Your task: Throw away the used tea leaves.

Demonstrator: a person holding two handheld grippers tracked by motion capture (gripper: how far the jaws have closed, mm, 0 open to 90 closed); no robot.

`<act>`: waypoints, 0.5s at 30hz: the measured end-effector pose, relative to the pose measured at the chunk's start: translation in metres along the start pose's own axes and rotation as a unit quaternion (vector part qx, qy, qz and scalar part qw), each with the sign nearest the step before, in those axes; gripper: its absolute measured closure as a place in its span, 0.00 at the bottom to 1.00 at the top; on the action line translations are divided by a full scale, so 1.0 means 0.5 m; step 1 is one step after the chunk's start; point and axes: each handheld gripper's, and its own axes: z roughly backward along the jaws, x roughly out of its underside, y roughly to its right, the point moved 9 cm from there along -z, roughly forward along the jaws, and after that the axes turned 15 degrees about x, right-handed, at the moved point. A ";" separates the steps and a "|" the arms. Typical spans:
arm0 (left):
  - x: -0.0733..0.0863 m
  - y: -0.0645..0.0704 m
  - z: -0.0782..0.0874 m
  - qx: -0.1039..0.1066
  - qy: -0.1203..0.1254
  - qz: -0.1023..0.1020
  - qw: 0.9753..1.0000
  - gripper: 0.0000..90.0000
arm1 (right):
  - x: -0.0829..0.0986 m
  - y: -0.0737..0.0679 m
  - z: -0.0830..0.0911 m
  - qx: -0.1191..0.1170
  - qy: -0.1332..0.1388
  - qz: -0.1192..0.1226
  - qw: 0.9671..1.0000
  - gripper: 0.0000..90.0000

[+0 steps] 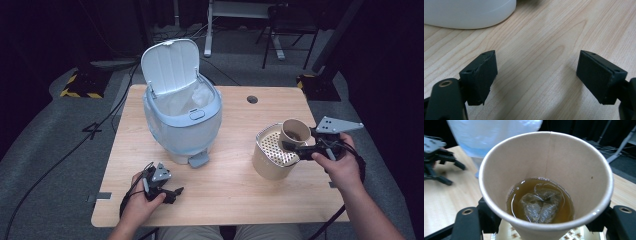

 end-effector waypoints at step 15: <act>0.000 0.000 0.000 0.000 0.000 0.000 1.000 0.20 | 0.020 0.093 -0.047 0.022 -0.019 0.005 1.000 0.34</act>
